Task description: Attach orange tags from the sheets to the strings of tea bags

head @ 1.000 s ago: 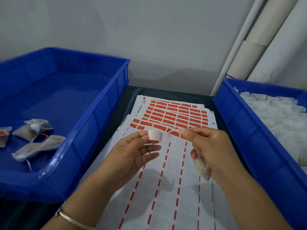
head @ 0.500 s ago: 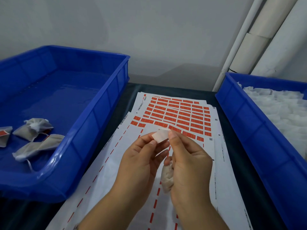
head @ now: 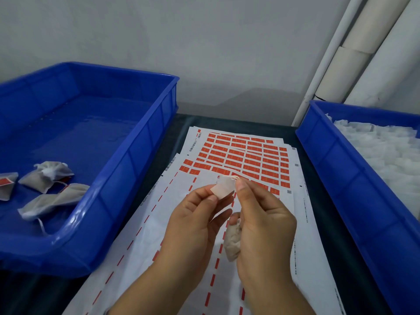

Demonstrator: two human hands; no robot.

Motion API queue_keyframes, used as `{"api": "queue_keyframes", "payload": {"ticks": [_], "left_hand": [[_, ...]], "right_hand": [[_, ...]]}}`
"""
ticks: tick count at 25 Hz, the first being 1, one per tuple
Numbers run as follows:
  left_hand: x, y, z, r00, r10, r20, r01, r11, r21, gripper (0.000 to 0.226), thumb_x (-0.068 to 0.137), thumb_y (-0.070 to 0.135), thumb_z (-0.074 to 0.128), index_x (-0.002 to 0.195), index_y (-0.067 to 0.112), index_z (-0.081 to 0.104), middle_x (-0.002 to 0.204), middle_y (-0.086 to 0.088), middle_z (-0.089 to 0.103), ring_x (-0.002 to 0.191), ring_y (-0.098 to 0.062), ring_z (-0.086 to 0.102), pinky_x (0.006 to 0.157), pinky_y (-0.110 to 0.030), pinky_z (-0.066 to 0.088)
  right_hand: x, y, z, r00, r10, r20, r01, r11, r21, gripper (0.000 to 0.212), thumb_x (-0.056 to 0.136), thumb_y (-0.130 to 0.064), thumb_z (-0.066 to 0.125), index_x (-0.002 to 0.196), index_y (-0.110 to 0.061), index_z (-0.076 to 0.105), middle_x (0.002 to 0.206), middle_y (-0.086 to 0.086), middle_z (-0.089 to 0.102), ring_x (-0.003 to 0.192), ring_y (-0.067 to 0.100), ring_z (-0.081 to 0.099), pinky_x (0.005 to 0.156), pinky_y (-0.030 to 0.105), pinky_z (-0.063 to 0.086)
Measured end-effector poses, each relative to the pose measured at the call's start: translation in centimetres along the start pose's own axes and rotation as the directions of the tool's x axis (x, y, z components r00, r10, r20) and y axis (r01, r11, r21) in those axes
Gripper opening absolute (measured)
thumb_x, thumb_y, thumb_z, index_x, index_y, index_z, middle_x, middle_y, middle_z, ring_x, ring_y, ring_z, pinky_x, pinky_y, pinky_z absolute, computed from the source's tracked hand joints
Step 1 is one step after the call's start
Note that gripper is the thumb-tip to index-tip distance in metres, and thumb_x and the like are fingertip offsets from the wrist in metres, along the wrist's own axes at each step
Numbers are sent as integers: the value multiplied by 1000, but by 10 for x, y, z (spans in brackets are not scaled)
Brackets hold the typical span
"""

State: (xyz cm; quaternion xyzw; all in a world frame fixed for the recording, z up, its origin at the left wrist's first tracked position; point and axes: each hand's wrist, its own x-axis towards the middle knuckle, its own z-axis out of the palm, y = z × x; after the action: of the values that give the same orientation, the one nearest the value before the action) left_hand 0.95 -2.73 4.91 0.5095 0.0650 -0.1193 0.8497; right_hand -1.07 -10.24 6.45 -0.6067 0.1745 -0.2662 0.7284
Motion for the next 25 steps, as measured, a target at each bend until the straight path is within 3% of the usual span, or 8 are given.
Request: {"api": "queue_keyframes", "payload": {"ticks": [3, 7, 13, 16, 20, 23, 25], "left_hand": [[-2, -2, 1, 1000, 12, 13, -12, 999, 31, 21, 82, 29, 53, 91, 23, 71, 92, 2, 73, 88, -15, 70, 76, -27, 57], [-2, 0, 0, 999, 41, 9, -41, 999, 32, 28, 65, 37, 56, 85, 27, 73, 91, 4, 73, 87, -14, 70, 71, -23, 57], [-2, 1, 4, 998, 42, -41, -39, 998, 55, 19, 82, 29, 54, 82, 31, 73, 88, 6, 73, 84, -12, 70, 68, -21, 56], [-1, 2, 5, 995, 54, -84, -46, 995, 91, 24, 87, 25, 52, 78, 33, 73, 85, 8, 73, 81, -10, 70, 63, -18, 55], [-1, 2, 7, 994, 42, -99, -33, 995, 91, 23, 86, 26, 54, 76, 35, 72, 83, 8, 73, 79, -10, 70, 63, -19, 56], [-4, 3, 6, 998, 30, -58, -27, 999, 46, 17, 68, 35, 58, 78, 35, 73, 85, 8, 73, 81, -11, 70, 64, -20, 56], [-4, 2, 4, 999, 5, -39, -5, 1000, -3, 15, 72, 33, 60, 78, 34, 74, 88, 8, 73, 84, -13, 71, 67, -22, 57]], "right_hand": [[2, 4, -1, 999, -43, 18, 44, 997, -59, 12, 67, -42, 67, 73, -53, 69, 80, -30, 68, 82, -9, 64, 56, 7, 50], [0, 14, -4, 996, -85, 33, 88, 989, -116, 34, 77, -25, 71, 56, -52, 66, 69, -31, 66, 74, -10, 63, 50, 1, 42], [-1, 22, -9, 988, -147, 42, 153, 962, -228, 24, 77, -28, 71, 62, -47, 64, 61, -21, 66, 61, 7, 63, 46, 9, 47], [-3, 19, -9, 971, -234, 55, 239, 922, -304, 5, 72, -41, 63, 72, -46, 63, 66, -28, 65, 64, 2, 62, 46, 7, 46], [-2, 21, -10, 953, -293, 79, 301, 884, -358, 4, 71, -40, 63, 74, -43, 63, 69, -27, 64, 58, 1, 60, 48, 5, 45], [1, 23, -12, 944, -315, 95, 326, 864, -383, 26, 76, -27, 73, 68, -48, 59, 60, -25, 62, 57, 5, 58, 46, 7, 45], [3, 22, -12, 943, -315, 109, 331, 847, -417, 32, 76, -24, 74, 66, -49, 57, 58, -32, 59, 62, 0, 59, 45, 5, 43]]}}
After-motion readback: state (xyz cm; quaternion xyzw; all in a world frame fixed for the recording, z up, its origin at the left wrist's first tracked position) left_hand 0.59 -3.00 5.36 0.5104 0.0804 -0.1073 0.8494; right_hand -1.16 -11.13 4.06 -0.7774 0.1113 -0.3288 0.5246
